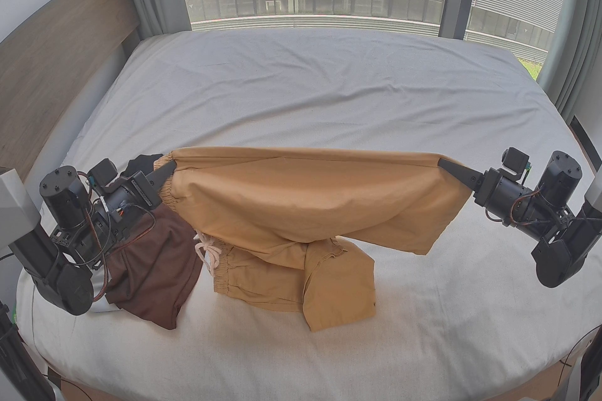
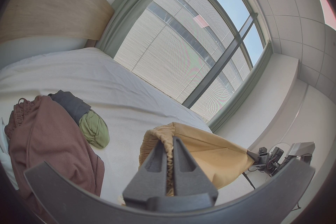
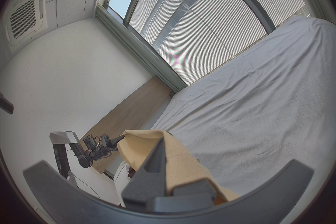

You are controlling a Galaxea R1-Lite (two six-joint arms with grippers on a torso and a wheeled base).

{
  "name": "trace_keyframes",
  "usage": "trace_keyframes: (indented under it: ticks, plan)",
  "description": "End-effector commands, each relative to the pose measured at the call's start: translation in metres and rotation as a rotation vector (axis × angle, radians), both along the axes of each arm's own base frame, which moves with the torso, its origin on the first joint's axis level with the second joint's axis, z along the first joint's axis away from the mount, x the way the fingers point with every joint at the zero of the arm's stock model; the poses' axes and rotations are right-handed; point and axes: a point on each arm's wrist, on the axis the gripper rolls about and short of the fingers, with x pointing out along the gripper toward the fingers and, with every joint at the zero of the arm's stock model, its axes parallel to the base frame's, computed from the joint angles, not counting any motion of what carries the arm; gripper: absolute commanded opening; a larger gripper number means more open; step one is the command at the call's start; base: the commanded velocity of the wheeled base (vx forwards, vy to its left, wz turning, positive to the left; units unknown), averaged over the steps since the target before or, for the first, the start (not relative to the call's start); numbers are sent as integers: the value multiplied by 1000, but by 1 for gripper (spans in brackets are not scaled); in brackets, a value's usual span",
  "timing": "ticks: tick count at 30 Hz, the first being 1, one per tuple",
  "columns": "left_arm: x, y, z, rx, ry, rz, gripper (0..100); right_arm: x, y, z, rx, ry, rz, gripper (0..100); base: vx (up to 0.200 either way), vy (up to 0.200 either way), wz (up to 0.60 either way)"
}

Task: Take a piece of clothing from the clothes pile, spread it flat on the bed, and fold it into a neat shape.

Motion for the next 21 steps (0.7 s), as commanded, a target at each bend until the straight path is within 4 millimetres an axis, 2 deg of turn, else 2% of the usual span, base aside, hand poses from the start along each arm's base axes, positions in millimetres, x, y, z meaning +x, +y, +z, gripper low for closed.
trace_keyframes:
  ticks: [1, 15, 21]
  plan:
    - [3, 0, -1, -1, -1, 4, 0, 2, -3, 0, 0, -3, -9, 0, 0, 0, 0]
    - [4, -1, -3, 0, 7, 2, 0, 5, -6, -2, 0, 0, -21, 0, 0, 0, 0]
    - [7, -4, 2, -1, -20, -10, 0, 7, -3, -4, -2, 5, -15, 0, 0, 0, 0]
